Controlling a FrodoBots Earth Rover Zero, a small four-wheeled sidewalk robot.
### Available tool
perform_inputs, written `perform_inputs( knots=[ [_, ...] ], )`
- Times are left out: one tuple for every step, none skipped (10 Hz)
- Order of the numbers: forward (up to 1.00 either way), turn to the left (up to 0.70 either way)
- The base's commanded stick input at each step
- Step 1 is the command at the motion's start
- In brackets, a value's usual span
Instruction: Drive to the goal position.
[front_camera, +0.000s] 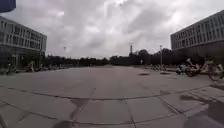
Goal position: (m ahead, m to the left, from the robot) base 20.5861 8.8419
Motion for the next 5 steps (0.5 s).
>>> perform_inputs(
  knots=[
    [0.70,0.09],
    [0.70,0.02],
    [0.70,0.00],
    [0.70,0.00],
    [0.70,0.00]
  ],
)
